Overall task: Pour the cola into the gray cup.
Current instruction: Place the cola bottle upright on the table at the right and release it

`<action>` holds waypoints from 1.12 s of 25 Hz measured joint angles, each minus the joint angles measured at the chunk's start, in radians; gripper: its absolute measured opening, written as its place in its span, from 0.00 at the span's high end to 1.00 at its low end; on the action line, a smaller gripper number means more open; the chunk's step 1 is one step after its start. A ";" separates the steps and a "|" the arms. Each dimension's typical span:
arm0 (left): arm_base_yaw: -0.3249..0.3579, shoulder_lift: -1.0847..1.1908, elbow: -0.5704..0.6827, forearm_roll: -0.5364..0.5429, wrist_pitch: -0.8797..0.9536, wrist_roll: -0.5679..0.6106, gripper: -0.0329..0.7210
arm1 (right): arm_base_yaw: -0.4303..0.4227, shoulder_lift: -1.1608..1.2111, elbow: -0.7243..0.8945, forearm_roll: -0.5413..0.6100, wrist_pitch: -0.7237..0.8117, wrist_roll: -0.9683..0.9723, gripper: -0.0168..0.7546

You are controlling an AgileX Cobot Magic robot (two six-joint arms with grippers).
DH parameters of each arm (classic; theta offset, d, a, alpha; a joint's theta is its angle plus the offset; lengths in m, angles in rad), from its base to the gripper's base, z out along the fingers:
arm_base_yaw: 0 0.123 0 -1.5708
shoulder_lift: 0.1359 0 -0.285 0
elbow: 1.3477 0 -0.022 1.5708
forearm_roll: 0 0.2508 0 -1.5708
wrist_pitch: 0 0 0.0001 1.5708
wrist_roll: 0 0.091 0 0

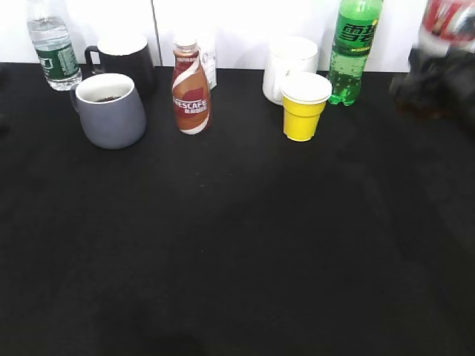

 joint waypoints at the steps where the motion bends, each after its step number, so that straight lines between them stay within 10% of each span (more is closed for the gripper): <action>1: 0.000 -0.087 0.003 0.000 0.137 0.000 0.64 | 0.000 0.049 -0.001 0.007 -0.061 -0.014 0.50; 28: 0.000 -0.314 0.005 0.034 0.278 -0.079 0.64 | -0.110 0.397 -0.069 -0.166 -0.281 0.223 0.50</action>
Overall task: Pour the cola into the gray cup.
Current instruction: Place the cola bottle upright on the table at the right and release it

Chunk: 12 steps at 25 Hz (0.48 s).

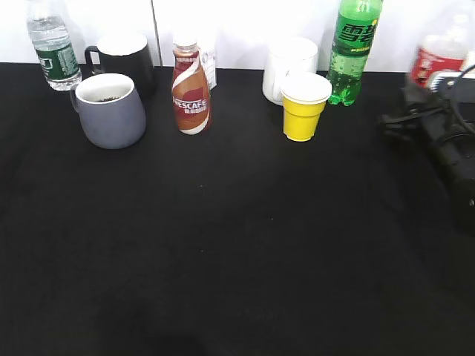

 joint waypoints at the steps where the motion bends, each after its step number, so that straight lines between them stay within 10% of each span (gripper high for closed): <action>1: 0.000 0.000 0.000 0.000 0.000 0.000 0.64 | 0.000 0.000 0.000 -0.022 0.002 0.001 0.48; 7: 0.000 0.000 0.000 0.000 0.000 0.000 0.64 | 0.000 0.002 0.000 -0.026 0.007 0.005 0.41; 12: 0.000 0.000 0.000 0.000 0.000 0.000 0.64 | 0.000 0.014 0.019 -0.075 0.057 0.005 0.12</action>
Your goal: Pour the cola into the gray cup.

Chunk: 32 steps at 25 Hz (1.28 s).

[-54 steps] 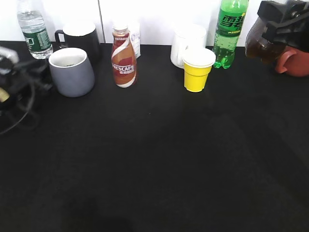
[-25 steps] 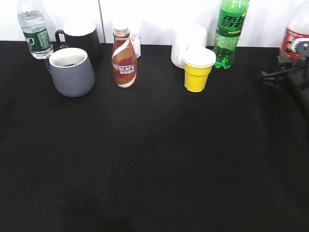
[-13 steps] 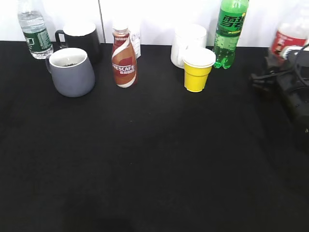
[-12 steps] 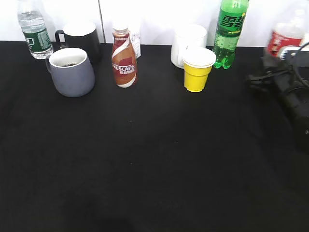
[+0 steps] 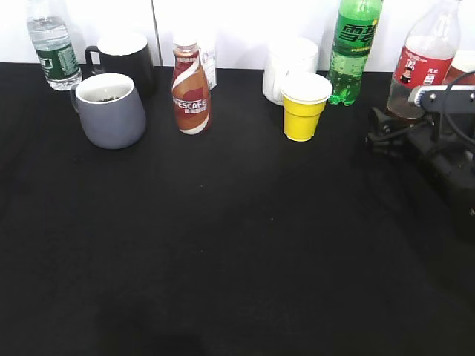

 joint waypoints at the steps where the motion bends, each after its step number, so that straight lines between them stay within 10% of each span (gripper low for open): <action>1: 0.000 0.000 0.000 0.000 0.000 -0.001 0.64 | 0.000 0.000 0.016 0.001 0.000 0.000 0.12; 7: 0.000 -0.003 0.000 0.000 0.029 -0.055 0.64 | 0.000 -0.153 0.210 0.027 0.014 0.000 0.22; 10: 0.000 -0.059 0.000 0.246 0.112 -0.302 0.64 | 0.000 -0.423 0.320 0.039 0.036 -0.091 0.23; 14: 0.000 -0.291 0.000 0.366 0.239 -0.521 0.64 | 0.000 -0.830 0.272 0.079 0.529 -0.103 0.23; 22: 0.002 -0.913 -0.055 0.246 1.211 -0.525 0.64 | 0.000 -1.388 0.219 0.114 1.229 -0.219 0.23; 27: 0.002 -0.977 -0.159 -0.309 1.569 0.137 0.64 | 0.000 -1.632 0.175 0.046 1.512 -0.220 0.23; 32: 0.002 -1.214 -0.164 -0.409 1.764 0.213 0.64 | 0.000 -1.899 0.110 -0.044 1.903 -0.131 0.23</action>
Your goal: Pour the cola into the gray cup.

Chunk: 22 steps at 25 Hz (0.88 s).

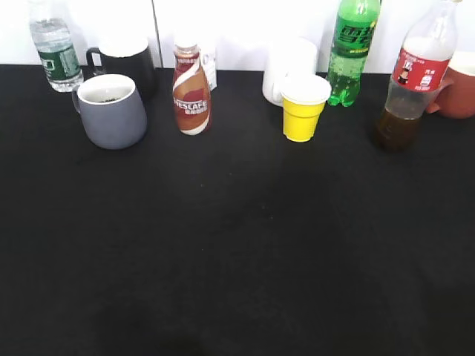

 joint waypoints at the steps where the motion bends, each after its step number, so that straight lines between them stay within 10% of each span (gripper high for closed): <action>1: 0.000 -0.001 0.000 -0.008 0.059 0.010 0.64 | 0.000 -0.037 0.000 -0.013 0.082 0.014 0.23; 9: 0.000 -0.001 0.000 -0.076 0.202 0.028 0.64 | 0.000 -0.169 -0.014 -0.033 0.456 0.090 0.23; 22: 0.000 -0.001 0.027 -0.104 0.140 0.029 0.64 | 0.000 -0.173 0.012 -0.039 0.371 0.098 0.23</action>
